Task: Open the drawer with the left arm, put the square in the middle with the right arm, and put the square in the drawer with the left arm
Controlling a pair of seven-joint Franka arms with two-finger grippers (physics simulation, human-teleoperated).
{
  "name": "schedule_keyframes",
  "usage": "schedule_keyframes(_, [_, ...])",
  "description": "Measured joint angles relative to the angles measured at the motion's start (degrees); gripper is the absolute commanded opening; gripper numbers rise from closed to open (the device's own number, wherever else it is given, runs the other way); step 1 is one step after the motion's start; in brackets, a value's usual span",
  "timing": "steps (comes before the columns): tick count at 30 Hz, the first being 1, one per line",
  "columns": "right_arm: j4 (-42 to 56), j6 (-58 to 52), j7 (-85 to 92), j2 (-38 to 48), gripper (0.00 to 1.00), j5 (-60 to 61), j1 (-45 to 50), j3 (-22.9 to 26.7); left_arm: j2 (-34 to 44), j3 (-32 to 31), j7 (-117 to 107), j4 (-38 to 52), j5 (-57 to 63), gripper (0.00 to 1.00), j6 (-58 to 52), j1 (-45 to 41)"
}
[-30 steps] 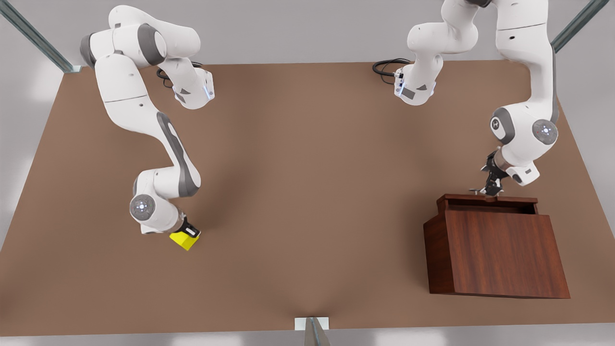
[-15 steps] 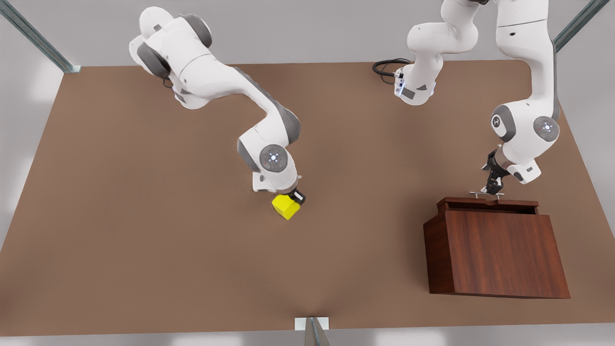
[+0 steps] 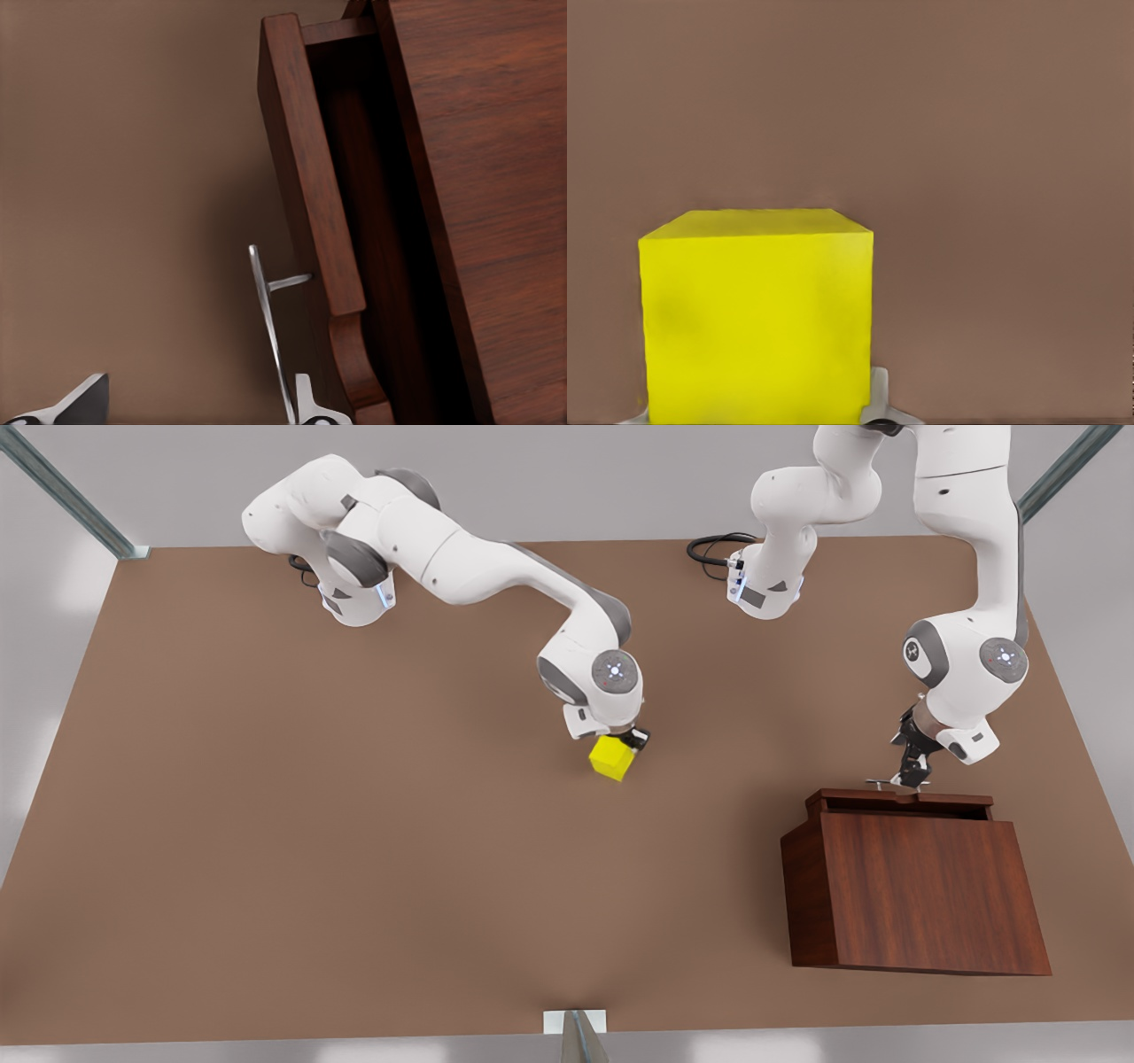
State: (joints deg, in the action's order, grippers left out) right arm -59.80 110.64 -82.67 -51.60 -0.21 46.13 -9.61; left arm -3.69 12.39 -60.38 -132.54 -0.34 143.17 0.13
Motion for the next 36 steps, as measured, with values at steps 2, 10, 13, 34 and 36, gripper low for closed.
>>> schedule_keyframes(2, [-0.4,0.1,-2.7,-1.1,0.34,0.0,0.0,0.0,-0.1,0.0,0.0,0.0,0.0,1.00,0.1,0.0])
schedule_keyframes(10, [-2.4,3.6,-17.8,-2.9,0.36,0.8,1.3,0.1,-0.5,0.0,0.0,-0.4,0.0,1.00,-0.2,0.0])
schedule_keyframes(13, [-3.2,5.5,-20.4,-3.2,0.41,0.9,1.3,0.1,-0.3,0.0,0.0,-1.3,0.0,1.00,-0.9,0.2])
schedule_keyframes(34, [-5.1,5.0,-10.9,2.3,1.00,-1.6,-2.9,0.6,1.4,0.1,0.4,-1.6,0.1,1.00,-4.6,2.1])
schedule_keyframes(36, [-5.5,-5.3,6.5,9.9,1.00,-4.3,-9.7,0.7,1.6,0.1,0.3,-1.6,0.1,1.00,-5.8,2.2])
